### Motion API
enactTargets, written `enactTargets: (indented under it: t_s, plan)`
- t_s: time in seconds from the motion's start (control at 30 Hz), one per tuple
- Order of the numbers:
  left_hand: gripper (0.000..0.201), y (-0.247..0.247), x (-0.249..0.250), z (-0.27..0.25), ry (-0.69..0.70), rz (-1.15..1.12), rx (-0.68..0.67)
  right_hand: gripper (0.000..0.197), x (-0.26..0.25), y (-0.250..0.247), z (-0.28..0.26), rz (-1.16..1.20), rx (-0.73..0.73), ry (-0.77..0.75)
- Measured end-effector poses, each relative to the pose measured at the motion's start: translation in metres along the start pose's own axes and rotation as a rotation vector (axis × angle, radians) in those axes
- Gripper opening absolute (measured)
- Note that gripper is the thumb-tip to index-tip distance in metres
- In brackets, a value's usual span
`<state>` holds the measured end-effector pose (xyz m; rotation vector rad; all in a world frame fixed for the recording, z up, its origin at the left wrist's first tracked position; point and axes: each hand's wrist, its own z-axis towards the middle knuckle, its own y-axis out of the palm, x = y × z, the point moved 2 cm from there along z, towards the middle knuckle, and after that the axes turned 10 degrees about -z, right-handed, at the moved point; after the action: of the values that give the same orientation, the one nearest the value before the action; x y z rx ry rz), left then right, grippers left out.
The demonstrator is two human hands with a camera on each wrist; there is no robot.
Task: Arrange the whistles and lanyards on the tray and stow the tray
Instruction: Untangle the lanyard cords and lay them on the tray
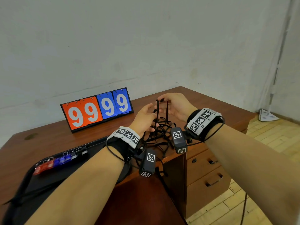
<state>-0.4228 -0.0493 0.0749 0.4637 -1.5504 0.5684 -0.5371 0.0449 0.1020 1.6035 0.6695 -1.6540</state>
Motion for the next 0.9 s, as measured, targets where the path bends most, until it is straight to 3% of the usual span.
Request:
enactTargets:
  t_s: [0.17, 0.63, 0.73, 0.9]
  plan:
    - [0.043, 0.006, -0.007, 0.004, -0.042, 0.070, -0.048, 0.010, 0.001, -0.004, -0.001, -0.035, -0.050, 0.016]
    - [0.059, -0.017, -0.036, 0.022, -0.204, 0.252, 0.177, 0.011, 0.000, -0.041, 0.017, 0.039, 0.318, -0.079]
    - [0.060, -0.017, -0.036, 0.021, -0.187, 0.251, 0.196, 0.007, -0.002, -0.038, 0.017, 0.061, 0.242, -0.078]
    - [0.041, -0.014, -0.020, 0.018, -0.030, 0.175, 0.201, 0.016, -0.004, -0.023, 0.007, -0.013, 0.059, -0.016]
